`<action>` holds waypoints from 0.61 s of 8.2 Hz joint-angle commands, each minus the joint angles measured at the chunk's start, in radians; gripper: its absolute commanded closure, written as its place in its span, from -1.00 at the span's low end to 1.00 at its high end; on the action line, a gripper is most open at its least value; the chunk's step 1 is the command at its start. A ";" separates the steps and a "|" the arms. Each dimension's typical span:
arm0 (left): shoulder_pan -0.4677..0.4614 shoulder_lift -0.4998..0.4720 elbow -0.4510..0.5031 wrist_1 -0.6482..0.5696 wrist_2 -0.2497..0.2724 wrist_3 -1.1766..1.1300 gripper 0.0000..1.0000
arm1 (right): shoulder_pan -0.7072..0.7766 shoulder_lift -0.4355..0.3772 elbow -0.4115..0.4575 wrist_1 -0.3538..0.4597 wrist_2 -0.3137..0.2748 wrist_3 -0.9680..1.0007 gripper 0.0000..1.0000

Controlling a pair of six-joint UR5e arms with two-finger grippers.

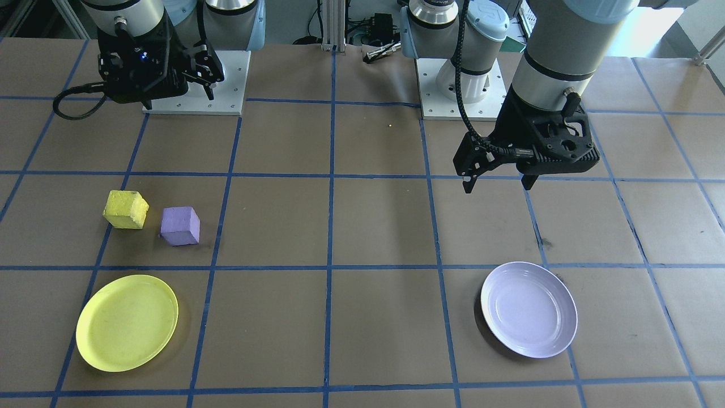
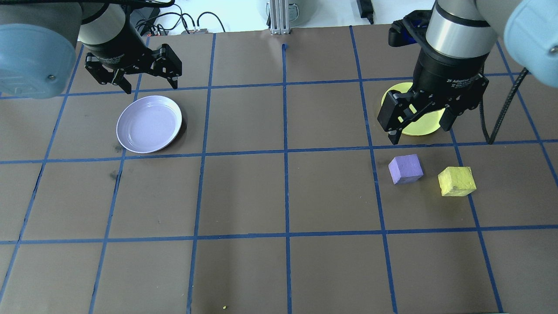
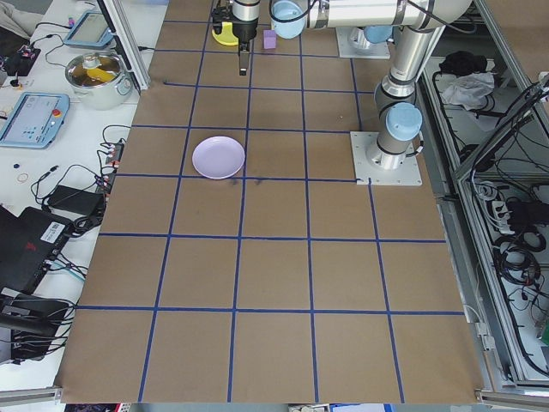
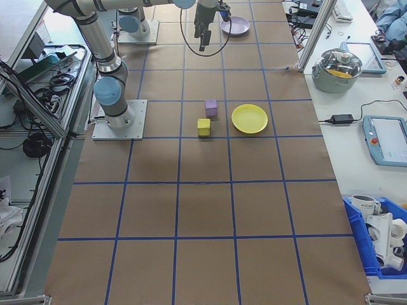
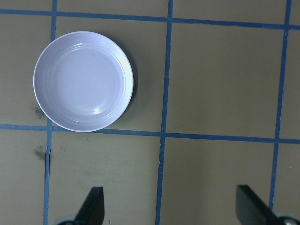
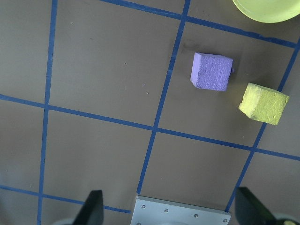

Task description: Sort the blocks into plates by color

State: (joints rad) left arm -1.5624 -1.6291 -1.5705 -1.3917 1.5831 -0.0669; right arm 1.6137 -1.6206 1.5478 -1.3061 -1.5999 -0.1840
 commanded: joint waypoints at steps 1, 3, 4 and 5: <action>-0.001 0.000 -0.002 -0.001 0.000 -0.001 -1.00 | 0.000 0.001 0.000 0.001 -0.002 -0.002 -1.00; -0.001 0.000 -0.008 0.000 0.000 0.001 -1.00 | 0.000 -0.001 0.002 0.002 -0.002 -0.002 -1.00; 0.001 0.000 -0.008 0.000 0.000 0.001 -1.00 | 0.000 0.002 0.002 0.001 -0.002 -0.006 -1.00; -0.001 -0.001 -0.008 0.002 0.000 -0.001 -1.00 | 0.000 0.004 0.003 -0.004 -0.002 -0.011 -1.00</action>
State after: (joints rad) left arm -1.5627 -1.6291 -1.5775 -1.3914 1.5831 -0.0662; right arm 1.6137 -1.6198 1.5490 -1.3051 -1.6014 -0.1878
